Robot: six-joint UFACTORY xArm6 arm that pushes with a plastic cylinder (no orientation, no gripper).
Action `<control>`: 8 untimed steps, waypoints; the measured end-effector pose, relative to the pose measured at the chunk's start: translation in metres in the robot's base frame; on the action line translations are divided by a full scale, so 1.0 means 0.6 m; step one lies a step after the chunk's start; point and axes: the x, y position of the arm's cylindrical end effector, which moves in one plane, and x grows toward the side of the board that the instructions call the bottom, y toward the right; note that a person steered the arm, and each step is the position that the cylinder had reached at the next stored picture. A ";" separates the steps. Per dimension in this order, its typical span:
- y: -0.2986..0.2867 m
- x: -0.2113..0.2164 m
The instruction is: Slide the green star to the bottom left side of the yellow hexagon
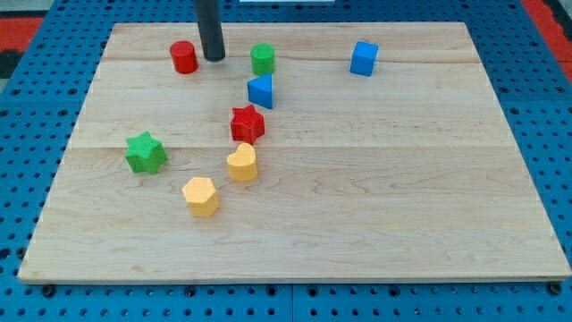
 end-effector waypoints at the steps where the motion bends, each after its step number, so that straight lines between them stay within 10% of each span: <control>1: -0.030 0.072; 4: -0.033 -0.071; 8: -0.120 0.409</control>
